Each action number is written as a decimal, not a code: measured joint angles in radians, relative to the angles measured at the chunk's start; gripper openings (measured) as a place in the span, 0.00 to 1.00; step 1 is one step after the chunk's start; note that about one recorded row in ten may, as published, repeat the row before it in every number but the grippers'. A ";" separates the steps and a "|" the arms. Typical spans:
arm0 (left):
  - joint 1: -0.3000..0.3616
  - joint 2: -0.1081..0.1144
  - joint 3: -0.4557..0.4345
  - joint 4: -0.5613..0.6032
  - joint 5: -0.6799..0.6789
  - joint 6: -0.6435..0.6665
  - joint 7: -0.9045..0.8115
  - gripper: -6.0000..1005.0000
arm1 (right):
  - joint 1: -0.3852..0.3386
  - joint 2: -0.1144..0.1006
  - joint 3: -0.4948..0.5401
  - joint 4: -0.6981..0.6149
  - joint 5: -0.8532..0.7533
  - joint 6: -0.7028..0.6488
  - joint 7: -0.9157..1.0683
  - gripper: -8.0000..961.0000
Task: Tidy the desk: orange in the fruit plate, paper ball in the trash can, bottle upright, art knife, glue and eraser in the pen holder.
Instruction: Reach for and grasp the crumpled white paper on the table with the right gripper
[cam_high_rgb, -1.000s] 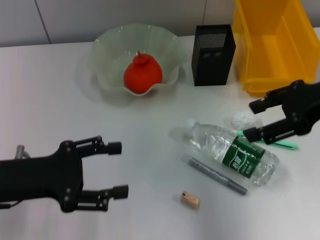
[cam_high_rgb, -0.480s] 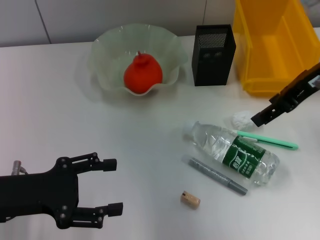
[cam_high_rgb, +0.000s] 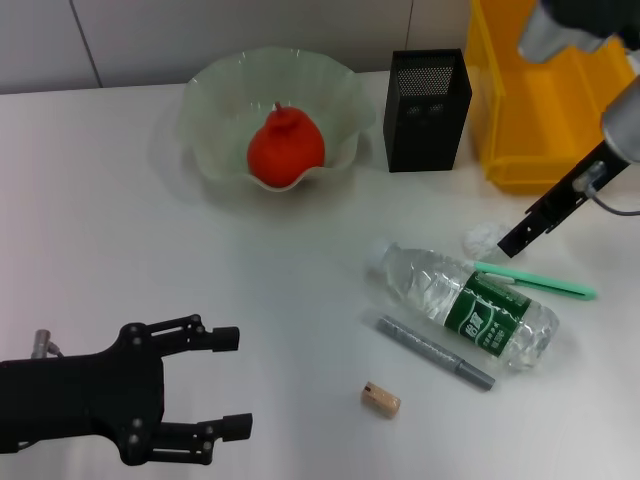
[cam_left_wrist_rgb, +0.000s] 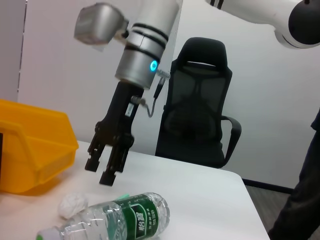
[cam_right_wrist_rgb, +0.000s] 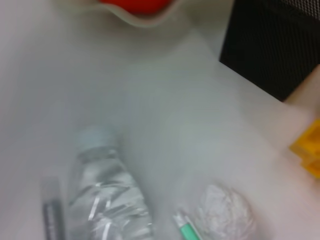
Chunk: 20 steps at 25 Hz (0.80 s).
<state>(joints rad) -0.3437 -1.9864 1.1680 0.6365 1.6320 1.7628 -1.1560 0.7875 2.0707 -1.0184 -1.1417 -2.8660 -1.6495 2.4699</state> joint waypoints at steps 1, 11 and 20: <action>0.000 -0.005 -0.001 0.000 0.001 -0.002 0.000 0.85 | 0.000 0.002 -0.016 0.011 -0.010 0.021 0.011 0.82; 0.000 -0.027 -0.001 0.000 0.002 -0.025 0.021 0.85 | 0.008 0.008 -0.059 0.113 -0.005 0.156 0.030 0.82; -0.003 -0.037 -0.010 -0.026 0.002 -0.032 0.053 0.85 | 0.035 0.008 -0.062 0.210 0.045 0.223 0.023 0.82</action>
<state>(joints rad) -0.3471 -2.0229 1.1583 0.6110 1.6338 1.7308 -1.1031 0.8224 2.0786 -1.0800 -0.9317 -2.8215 -1.4262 2.4925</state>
